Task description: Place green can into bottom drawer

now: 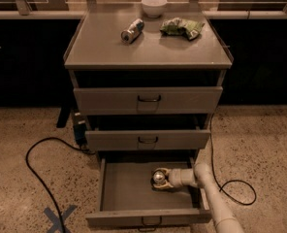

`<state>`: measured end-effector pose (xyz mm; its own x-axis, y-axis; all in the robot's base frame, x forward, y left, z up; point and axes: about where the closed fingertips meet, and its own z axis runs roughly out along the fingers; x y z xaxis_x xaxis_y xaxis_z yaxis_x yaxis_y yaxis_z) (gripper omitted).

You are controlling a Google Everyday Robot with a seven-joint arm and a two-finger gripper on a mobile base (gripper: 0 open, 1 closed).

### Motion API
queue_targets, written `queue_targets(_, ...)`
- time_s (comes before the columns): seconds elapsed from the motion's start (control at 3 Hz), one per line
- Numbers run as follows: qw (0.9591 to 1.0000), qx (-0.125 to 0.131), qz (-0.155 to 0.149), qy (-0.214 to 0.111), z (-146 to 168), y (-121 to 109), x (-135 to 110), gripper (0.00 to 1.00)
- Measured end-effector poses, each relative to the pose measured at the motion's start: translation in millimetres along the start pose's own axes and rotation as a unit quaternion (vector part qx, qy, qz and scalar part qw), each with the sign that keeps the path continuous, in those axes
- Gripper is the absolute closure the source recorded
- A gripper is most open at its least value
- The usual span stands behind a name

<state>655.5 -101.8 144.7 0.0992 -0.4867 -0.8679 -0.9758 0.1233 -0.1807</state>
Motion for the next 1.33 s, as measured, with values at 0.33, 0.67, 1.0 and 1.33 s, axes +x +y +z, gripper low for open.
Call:
queue_targets(0.33,1.0000,0.000,0.000,0.000,0.0,0.0,0.0,0.34)
queue_targets(0.67,1.0000,0.000,0.000,0.000,0.1,0.0,0.0,0.11)
queue_targets(1.0,1.0000,0.000,0.000,0.000,0.1,0.0,0.0,0.00)
queue_targets(1.33,1.0000,0.000,0.000,0.000,0.1,0.1,0.0,0.00)
